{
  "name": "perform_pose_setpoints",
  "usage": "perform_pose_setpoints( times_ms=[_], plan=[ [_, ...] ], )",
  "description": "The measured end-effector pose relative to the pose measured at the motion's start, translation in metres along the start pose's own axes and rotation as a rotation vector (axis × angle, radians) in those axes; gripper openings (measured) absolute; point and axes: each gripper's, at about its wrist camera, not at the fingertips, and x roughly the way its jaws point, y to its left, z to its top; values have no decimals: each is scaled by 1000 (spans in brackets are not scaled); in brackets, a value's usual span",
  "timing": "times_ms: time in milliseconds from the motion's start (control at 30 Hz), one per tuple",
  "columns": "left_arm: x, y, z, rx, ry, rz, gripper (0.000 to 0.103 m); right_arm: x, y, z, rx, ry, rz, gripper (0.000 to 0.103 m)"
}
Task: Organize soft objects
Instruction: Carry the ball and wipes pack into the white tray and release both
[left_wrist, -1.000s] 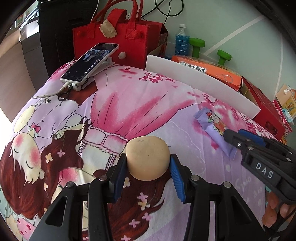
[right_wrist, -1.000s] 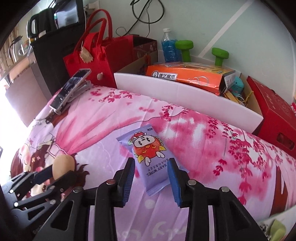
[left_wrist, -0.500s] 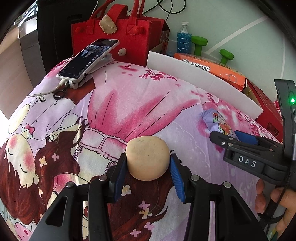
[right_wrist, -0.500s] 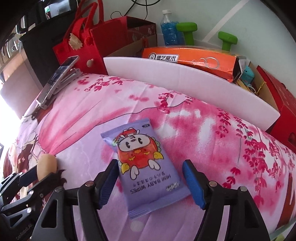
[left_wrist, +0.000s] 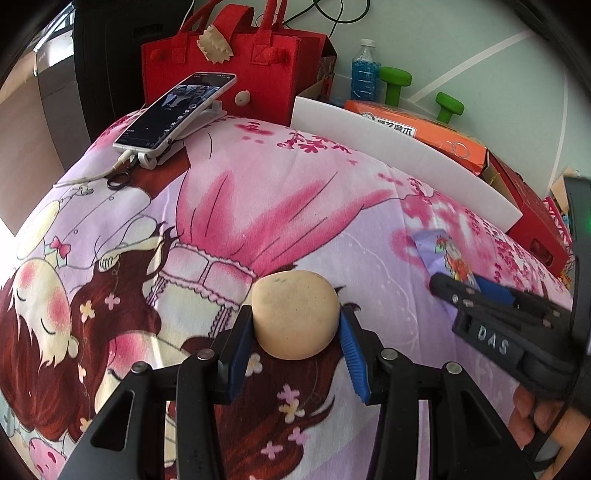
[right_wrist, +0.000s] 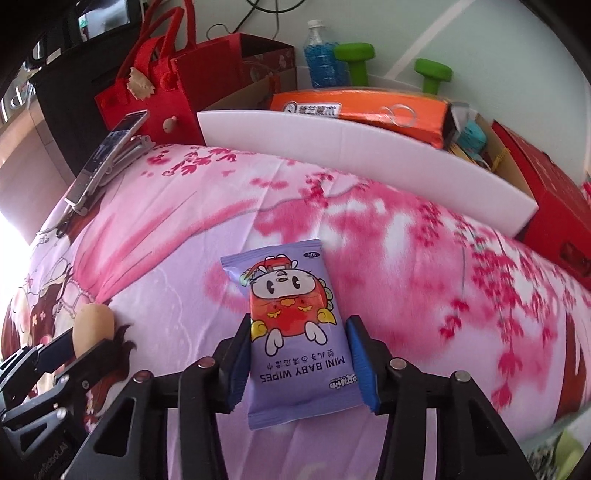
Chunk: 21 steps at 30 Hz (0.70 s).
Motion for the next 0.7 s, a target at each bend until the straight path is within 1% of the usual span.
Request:
perform_pose_setpoints(
  times_ms=[167, 233, 367, 500, 633, 700],
  plan=[
    [-10, 1, -10, -12, 13, -49, 47, -19, -2, -25, 60, 2, -6, 50],
    [-16, -1, -16, -8, 20, -65, 47, -32, -6, -34, 91, -11, 5, 50],
    [-28, -9, -24, 21, 22, -63, 47, -59, -17, -50, 153, -41, 5, 50],
    [-49, -26, -26, 75, -11, -59, 47, -91, -29, -69, 209, -68, -9, 50],
    [-74, -44, -26, 126, -51, -69, 47, -121, -36, -82, 237, -79, -53, 50],
    [-84, -52, -28, 149, -70, -73, 47, -135, -42, -89, 260, -87, -61, 50]
  ],
)
